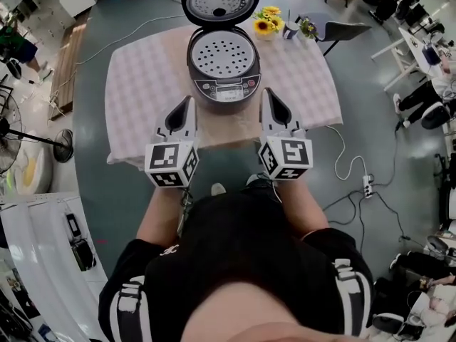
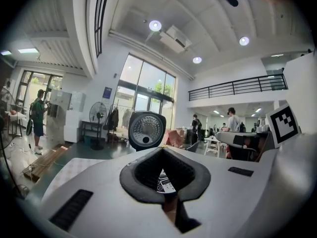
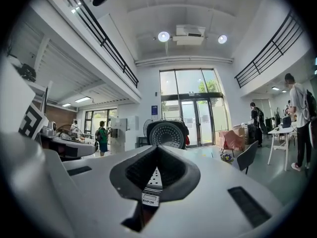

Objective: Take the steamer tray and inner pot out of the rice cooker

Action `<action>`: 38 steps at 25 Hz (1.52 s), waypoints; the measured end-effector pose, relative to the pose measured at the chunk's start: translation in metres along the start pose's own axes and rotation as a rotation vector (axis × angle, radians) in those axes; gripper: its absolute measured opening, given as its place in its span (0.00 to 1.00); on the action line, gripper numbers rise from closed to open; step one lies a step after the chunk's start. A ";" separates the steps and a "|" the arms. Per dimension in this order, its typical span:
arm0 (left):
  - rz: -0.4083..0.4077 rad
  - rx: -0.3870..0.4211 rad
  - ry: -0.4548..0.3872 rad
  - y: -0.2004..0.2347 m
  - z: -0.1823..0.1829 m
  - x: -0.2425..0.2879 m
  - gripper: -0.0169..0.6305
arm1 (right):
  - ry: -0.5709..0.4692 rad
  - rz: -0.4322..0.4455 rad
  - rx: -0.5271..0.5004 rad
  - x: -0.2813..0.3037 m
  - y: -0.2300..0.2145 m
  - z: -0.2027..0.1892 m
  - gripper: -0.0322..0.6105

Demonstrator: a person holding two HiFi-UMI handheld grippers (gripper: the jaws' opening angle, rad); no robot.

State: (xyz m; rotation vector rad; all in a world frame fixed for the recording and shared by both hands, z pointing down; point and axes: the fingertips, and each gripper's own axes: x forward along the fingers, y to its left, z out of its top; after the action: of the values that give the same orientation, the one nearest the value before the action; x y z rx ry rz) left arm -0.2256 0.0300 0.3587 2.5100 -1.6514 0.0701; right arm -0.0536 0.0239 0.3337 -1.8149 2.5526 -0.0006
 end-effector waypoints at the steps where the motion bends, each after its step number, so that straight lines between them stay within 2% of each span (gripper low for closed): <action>1: 0.000 -0.002 0.003 0.003 0.000 0.002 0.03 | 0.001 -0.002 0.001 0.004 0.000 0.000 0.05; 8: 0.007 0.010 0.001 0.018 0.001 0.023 0.03 | -0.028 -0.026 0.001 0.030 -0.011 0.001 0.05; 18: 0.074 0.030 -0.018 0.035 0.023 0.088 0.03 | -0.053 0.009 0.012 0.097 -0.057 0.009 0.05; 24: 0.137 0.039 -0.012 0.032 0.033 0.128 0.03 | -0.037 0.066 0.019 0.137 -0.093 0.006 0.05; 29: 0.214 0.077 0.016 0.025 0.038 0.156 0.03 | -0.020 0.133 0.047 0.163 -0.118 0.004 0.05; 32: 0.251 0.068 0.025 0.023 0.038 0.168 0.03 | -0.012 0.167 0.051 0.176 -0.130 0.000 0.05; 38: 0.277 0.058 0.015 0.036 0.044 0.180 0.03 | -0.008 0.187 0.053 0.196 -0.135 0.002 0.05</action>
State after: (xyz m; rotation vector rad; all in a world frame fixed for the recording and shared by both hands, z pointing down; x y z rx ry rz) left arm -0.1886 -0.1536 0.3383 2.2948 -2.0063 0.1670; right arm 0.0095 -0.2055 0.3308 -1.5497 2.6779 -0.0594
